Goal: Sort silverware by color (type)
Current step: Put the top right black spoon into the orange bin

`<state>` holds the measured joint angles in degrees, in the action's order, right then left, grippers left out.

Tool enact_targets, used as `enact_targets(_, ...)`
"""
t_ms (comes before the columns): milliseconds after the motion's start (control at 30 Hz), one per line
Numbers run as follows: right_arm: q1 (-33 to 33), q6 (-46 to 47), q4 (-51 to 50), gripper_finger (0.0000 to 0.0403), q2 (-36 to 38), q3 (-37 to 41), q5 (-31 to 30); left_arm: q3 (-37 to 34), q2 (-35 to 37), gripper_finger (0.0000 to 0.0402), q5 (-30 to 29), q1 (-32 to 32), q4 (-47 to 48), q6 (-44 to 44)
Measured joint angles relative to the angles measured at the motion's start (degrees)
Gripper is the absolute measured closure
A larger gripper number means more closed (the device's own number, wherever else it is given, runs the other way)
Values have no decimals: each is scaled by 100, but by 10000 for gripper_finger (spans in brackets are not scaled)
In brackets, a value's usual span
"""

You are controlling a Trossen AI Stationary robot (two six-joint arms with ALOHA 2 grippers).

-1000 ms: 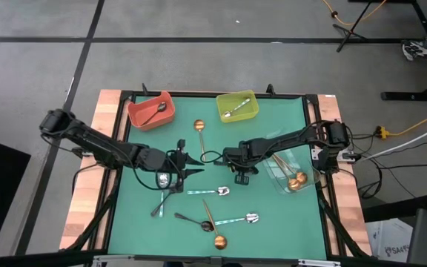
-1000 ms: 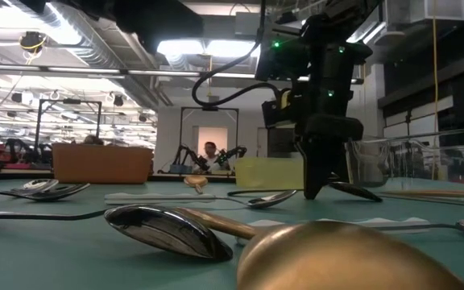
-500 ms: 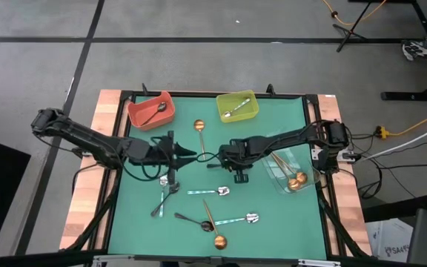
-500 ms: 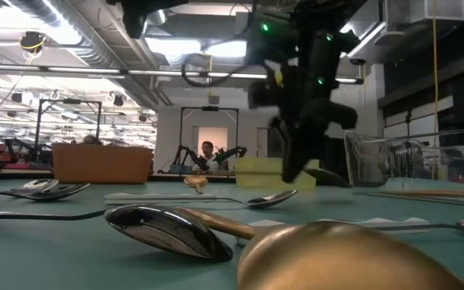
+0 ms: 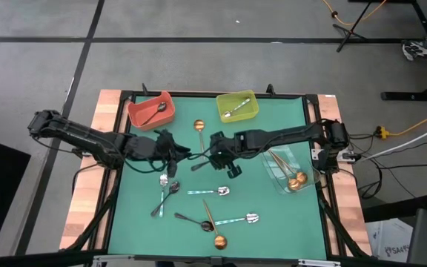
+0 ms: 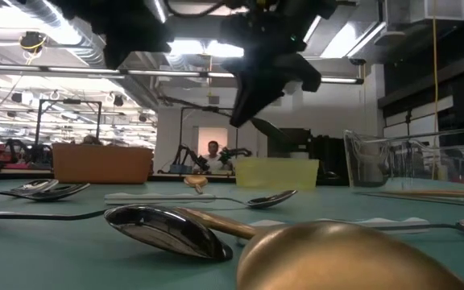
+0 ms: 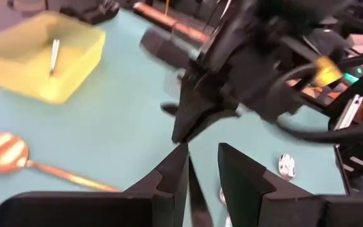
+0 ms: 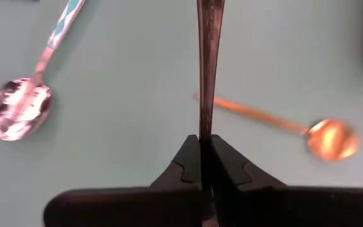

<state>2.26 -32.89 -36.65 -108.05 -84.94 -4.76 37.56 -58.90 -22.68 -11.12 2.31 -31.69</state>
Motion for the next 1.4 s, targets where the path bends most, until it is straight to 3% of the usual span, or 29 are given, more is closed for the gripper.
enact_targets(367,0,-1557,890,402,0,-77,-509,0,3,321,8,-1,192,-950)
enact_targets(800,0,-2818,2091,402,4,-77,-514,0,3,321,5,3,218,-1669)
enact_targets(1400,75,-4572,2589,402,9,-77,-513,0,3,321,204,3,371,-2240)
